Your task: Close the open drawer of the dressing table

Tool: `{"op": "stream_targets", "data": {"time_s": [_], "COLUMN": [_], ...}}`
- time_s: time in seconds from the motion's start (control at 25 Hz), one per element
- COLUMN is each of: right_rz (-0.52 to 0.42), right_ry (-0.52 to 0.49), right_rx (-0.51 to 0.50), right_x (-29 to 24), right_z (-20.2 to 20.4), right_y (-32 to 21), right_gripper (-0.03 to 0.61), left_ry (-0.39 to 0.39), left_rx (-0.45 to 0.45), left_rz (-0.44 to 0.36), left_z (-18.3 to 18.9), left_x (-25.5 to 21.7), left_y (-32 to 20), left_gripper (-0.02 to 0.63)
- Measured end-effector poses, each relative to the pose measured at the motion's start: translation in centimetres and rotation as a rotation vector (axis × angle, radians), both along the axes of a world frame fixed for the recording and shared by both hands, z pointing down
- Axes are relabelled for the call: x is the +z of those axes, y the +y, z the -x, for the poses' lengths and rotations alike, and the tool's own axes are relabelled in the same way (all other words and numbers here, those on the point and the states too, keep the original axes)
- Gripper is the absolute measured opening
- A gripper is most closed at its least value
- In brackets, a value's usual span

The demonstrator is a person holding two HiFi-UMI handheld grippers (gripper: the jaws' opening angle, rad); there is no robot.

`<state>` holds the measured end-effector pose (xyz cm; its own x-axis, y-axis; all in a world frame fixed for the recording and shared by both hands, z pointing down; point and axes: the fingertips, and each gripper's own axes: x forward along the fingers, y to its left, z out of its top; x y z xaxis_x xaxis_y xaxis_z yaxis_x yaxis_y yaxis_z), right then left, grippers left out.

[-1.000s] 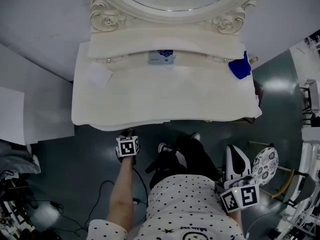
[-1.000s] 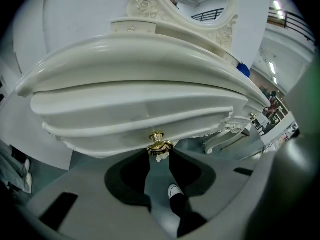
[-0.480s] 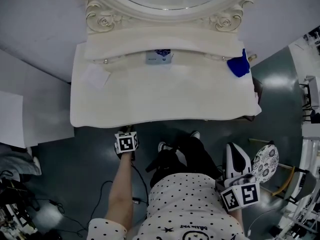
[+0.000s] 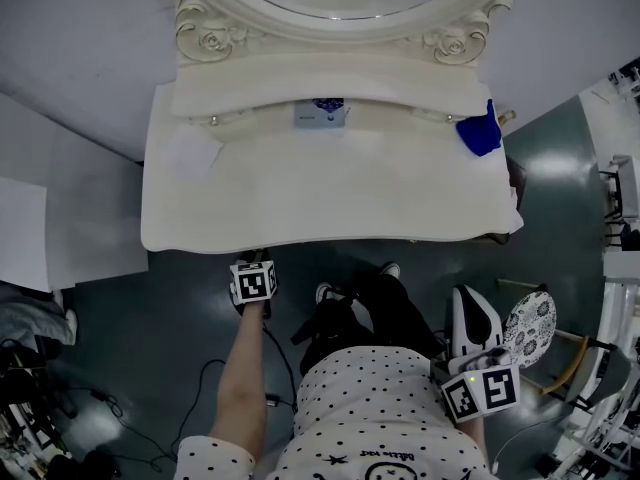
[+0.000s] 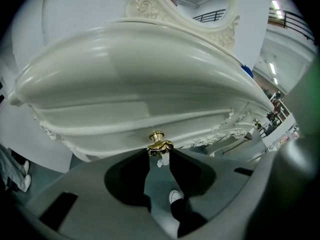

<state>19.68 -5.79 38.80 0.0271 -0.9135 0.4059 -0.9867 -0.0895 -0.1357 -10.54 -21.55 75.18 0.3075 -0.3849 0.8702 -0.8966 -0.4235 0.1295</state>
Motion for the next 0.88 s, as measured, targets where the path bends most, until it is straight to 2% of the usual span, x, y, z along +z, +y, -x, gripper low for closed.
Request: {"op": "stream_targets", "data": {"time_s": [0.48,0.76,0.8,0.88], "right_rz": [-0.013,-0.026,-0.030,-0.036], "right_ry": [-0.009,-0.020,-0.021,-0.027], "right_rx": [-0.016,-0.049,-0.055,-0.067], "right_x": [-0.2,-0.3,-0.3,-0.3], "right_z": [0.1,0.8,0.9,1.2], "right_y": [0.6,0.8,0.8,0.8], "right_gripper": [0.008,0.008,0.008,0.008], "left_ry": [0.030,0.061,0.060,0.047], "left_rx": [-0.064,-0.093,-0.087,-0.070], "left_rz": [-0.025,-0.097,-0.118,-0.165], "left_z": [0.3,0.7,0.7,0.8], "left_x": [-0.8,-3.6,-4.1,-5.3], "left_y": [0.3,0.9,1.0,1.3], "left_gripper": [0.155,0.155,0.148,0.090]}}
